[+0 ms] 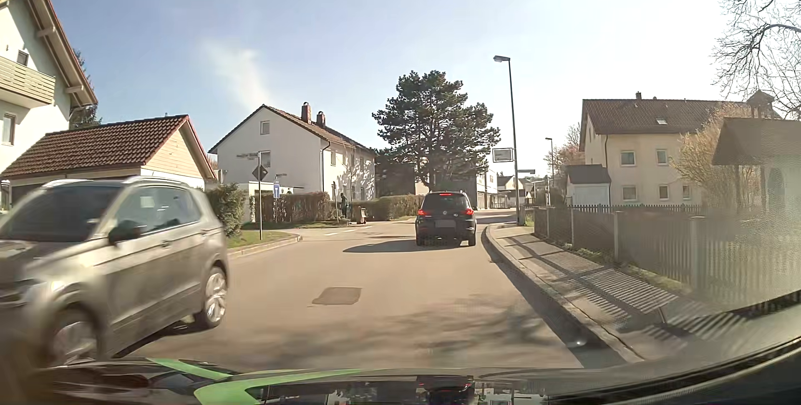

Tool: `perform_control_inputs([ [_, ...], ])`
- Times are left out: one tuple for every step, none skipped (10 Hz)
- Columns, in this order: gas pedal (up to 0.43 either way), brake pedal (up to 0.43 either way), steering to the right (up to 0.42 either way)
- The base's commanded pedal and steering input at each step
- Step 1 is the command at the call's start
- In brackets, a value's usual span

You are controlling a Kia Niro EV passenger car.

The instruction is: Follow the waypoints while adhering to traffic rules and regulations

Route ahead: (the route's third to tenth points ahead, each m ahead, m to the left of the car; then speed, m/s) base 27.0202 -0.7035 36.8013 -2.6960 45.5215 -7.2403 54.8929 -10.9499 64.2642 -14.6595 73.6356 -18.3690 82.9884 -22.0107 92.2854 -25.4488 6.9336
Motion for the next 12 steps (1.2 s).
perform_control_inputs([
  [0.0, 0.256, 0.017],
  [0.0, 0.256, 0.018],
  [0.0, 0.256, 0.019],
  [0.0, 0.256, 0.019],
  [0.0, 0.256, 0.018],
  [0.0, 0.256, 0.018],
  [0.0, 0.256, 0.018],
  [0.0, 0.256, 0.018],
  [0.0, 0.256, 0.018],
  [0.0, 0.244, 0.019],
  [0.0, 0.232, 0.019],
  [0.0, 0.232, 0.019],
])
